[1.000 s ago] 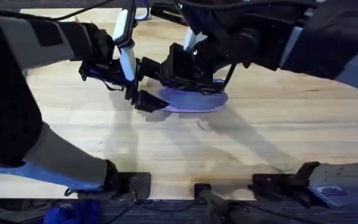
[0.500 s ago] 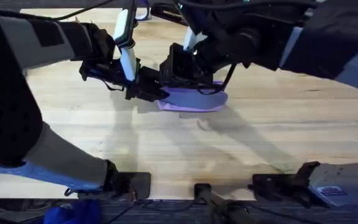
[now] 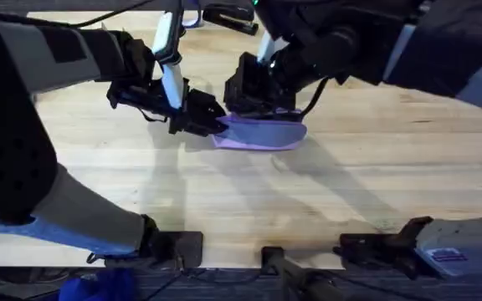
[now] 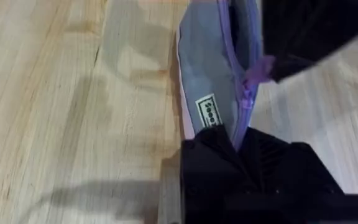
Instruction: Unzip the bag, pick up the pens from the table one at a time and place them inside, then zip the bag closed.
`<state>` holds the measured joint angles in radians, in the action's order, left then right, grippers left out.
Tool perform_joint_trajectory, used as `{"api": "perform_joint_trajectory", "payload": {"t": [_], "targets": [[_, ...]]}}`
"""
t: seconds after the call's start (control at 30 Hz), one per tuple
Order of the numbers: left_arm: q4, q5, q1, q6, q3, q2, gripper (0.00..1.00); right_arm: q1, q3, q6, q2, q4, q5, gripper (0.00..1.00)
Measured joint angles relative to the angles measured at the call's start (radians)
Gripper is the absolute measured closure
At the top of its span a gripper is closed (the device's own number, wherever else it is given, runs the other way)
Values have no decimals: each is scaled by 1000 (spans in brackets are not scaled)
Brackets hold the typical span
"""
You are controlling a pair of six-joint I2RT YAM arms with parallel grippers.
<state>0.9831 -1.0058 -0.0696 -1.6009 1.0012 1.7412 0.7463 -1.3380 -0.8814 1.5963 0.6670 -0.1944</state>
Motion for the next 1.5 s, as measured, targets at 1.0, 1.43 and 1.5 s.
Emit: {"api": "perform_joint_trajectory", "payload": {"t": [1.0, 1.43, 1.5], "targets": [[-1, -3, 0, 0, 0, 0, 958, -533, -1, 43, -39, 68, -3, 969], [-1, -3, 0, 0, 0, 0, 958, -573, -2, 227, -157, 44, 1, 970], [-1, -3, 0, 0, 0, 0, 958, -573, -2, 241, -173, 44, 0, 970]]}}
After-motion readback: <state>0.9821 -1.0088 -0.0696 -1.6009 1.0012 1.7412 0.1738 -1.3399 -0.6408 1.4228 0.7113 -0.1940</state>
